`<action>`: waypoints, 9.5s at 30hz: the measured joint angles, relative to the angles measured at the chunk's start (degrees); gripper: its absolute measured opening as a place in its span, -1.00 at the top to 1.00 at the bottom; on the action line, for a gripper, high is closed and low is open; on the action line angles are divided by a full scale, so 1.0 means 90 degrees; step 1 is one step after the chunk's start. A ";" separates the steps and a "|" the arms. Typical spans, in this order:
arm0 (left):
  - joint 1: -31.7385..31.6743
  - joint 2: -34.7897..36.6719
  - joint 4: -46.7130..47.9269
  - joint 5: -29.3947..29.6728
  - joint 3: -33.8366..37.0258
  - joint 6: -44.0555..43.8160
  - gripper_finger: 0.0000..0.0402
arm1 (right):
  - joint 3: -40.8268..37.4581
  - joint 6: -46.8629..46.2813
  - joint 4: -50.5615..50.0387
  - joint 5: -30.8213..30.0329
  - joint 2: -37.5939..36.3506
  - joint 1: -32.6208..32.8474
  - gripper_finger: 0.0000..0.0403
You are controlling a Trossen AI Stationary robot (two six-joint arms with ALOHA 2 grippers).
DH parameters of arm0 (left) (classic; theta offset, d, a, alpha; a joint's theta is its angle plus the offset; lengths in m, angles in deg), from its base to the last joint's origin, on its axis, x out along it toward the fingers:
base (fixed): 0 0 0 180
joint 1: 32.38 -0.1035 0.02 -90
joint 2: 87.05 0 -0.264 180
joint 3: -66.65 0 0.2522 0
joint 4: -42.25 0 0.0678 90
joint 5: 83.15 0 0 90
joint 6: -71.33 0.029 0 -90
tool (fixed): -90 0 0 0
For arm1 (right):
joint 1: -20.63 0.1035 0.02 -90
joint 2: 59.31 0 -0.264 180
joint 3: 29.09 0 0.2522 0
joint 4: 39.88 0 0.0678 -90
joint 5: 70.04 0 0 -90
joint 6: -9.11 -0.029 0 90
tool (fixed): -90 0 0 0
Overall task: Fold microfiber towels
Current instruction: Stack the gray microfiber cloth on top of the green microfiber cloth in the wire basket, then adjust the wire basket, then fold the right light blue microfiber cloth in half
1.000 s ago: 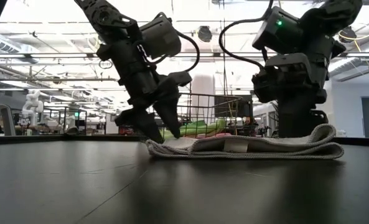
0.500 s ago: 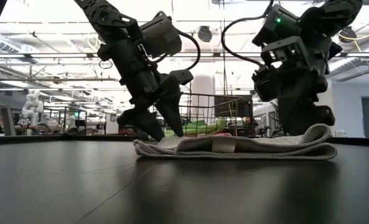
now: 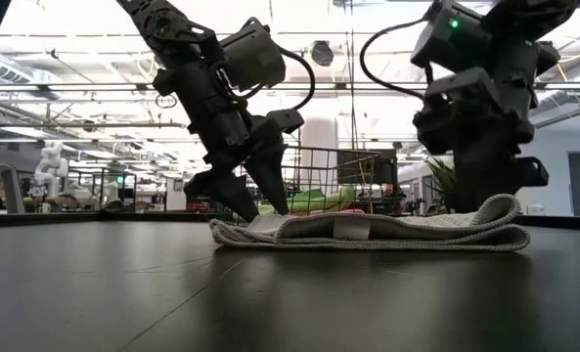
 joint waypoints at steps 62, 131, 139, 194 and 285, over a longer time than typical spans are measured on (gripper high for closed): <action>0.0253 0.0402 -0.0385 0.0411 -0.0330 0.0278 0.98 | 0.0013 0.0194 0.2010 -0.0857 0.0550 0.0226 1.00; -0.2396 0.1202 0.1895 0.1642 -0.1711 0.2057 0.87 | 0.1843 0.4363 0.2399 -0.0290 0.1078 -0.4023 1.00; -0.2692 0.0962 0.1902 0.1596 -0.1706 0.2211 0.96 | 0.1843 0.4897 0.2401 -0.0525 0.1152 -0.4314 1.00; -0.1630 0.2081 0.2861 0.2987 0.0697 -0.0160 0.97 | 0.1843 0.6599 0.0089 -0.2802 0.0803 -0.3863 1.00; 0.0832 0.4330 0.1339 0.2478 0.0590 0.1894 0.87 | 0.1843 -0.5118 -0.2989 -0.0251 -0.0236 0.3826 1.00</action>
